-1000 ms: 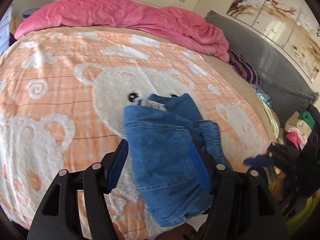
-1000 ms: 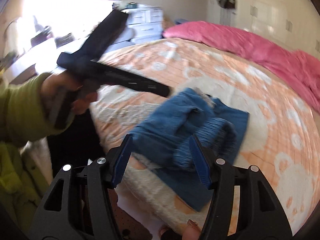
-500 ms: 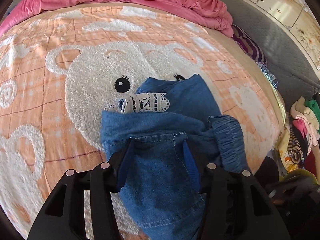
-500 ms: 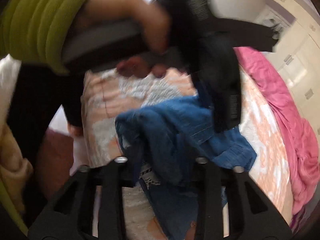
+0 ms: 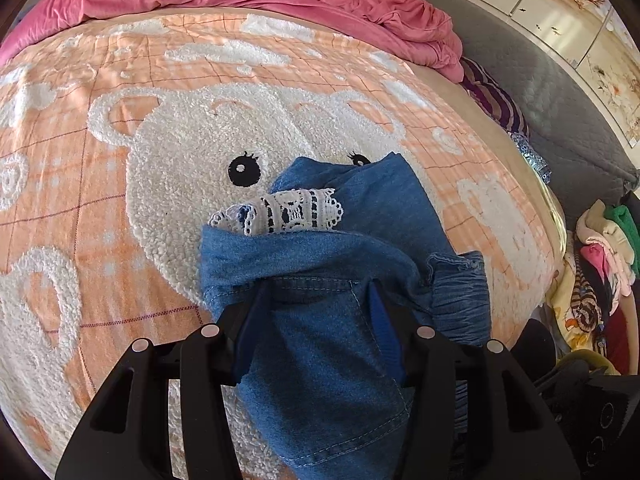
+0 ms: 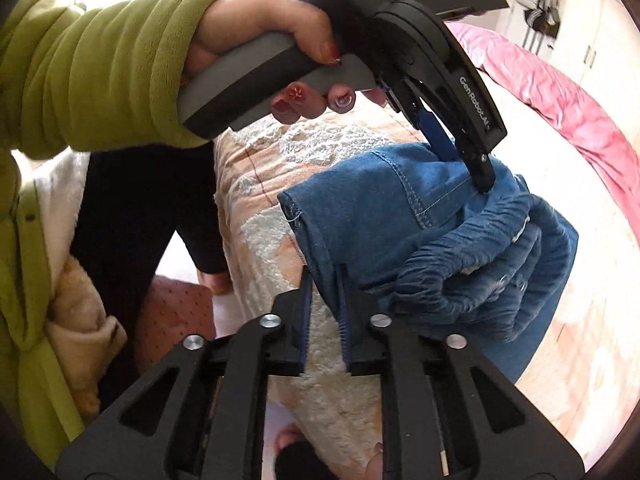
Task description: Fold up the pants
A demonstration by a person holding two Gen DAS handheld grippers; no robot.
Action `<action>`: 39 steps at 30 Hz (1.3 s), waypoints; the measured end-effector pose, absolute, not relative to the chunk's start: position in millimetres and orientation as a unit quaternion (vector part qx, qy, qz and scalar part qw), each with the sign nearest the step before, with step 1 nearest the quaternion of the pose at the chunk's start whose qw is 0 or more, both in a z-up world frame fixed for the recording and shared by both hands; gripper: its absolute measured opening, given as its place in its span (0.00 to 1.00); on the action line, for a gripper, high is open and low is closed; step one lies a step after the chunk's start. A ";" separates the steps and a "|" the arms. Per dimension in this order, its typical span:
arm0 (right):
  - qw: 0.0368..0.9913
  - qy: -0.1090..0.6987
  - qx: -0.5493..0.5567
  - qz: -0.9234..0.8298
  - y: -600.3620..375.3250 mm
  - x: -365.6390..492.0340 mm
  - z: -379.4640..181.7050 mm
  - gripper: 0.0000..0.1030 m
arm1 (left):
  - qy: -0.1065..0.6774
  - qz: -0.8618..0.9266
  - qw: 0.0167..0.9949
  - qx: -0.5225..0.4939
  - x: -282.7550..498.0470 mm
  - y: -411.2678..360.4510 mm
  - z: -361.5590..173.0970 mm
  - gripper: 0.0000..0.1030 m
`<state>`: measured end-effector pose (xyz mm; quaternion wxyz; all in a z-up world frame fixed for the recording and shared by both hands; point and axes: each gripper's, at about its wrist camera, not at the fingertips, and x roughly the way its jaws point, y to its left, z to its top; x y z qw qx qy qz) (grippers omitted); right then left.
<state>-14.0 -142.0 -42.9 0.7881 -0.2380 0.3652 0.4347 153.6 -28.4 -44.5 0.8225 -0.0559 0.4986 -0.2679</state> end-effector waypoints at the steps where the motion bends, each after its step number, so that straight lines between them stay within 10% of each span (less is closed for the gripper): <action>1: 0.791 0.367 -0.227 0.434 -142.2 -15.9 -43.1 0.15 | 0.499 -0.267 0.823 -0.056 153.4 -28.3 -44.3 0.48; 39: 0.845 0.430 -0.053 0.313 -150.2 2.3 12.6 0.54 | 0.474 -0.244 0.845 -0.053 124.9 -17.6 -25.0 0.48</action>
